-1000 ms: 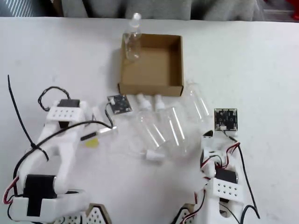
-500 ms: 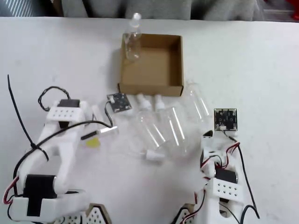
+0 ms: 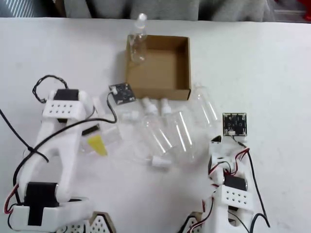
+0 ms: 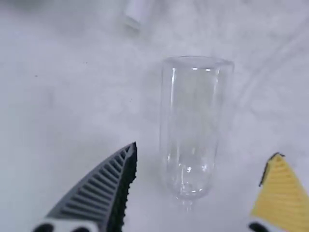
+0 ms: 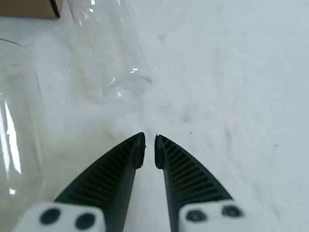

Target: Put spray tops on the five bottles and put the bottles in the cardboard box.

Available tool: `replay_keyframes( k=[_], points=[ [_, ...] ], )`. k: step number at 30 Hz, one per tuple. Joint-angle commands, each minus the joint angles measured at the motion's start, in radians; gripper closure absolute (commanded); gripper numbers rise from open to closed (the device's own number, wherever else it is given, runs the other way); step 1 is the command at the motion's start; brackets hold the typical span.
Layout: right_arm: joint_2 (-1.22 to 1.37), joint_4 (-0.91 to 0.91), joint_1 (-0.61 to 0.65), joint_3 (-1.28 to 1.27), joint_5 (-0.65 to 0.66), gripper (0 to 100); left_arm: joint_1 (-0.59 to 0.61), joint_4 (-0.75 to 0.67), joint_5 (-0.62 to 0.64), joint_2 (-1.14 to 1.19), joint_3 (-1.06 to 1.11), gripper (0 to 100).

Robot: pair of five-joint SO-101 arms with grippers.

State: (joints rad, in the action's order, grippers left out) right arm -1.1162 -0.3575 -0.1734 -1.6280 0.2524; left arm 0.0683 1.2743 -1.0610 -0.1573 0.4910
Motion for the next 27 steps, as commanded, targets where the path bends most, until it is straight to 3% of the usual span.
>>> replay_keyframes(
  k=[1, 7, 12, 15, 27],
  points=[
    [-0.013, 0.018, 0.004, 0.011, 0.009, 97.3, -0.001, 0.089, 0.012, -0.048, -0.078, 60],
    [-0.013, 0.019, 0.005, 0.011, 0.009, 97.1, -0.015, 0.339, 0.011, -0.050, -0.152, 61],
    [-0.013, 0.019, 0.005, 0.011, 0.009, 97.1, -0.024, 0.393, 0.012, -0.084, -0.152, 79],
    [-0.013, 0.019, 0.005, 0.011, 0.009, 97.1, -0.021, 0.391, 0.012, -0.171, -0.084, 83],
    [-0.013, 0.018, 0.004, 0.011, 0.009, 97.4, -0.018, 0.046, 0.258, -0.742, 0.542, 83]
  ],
)
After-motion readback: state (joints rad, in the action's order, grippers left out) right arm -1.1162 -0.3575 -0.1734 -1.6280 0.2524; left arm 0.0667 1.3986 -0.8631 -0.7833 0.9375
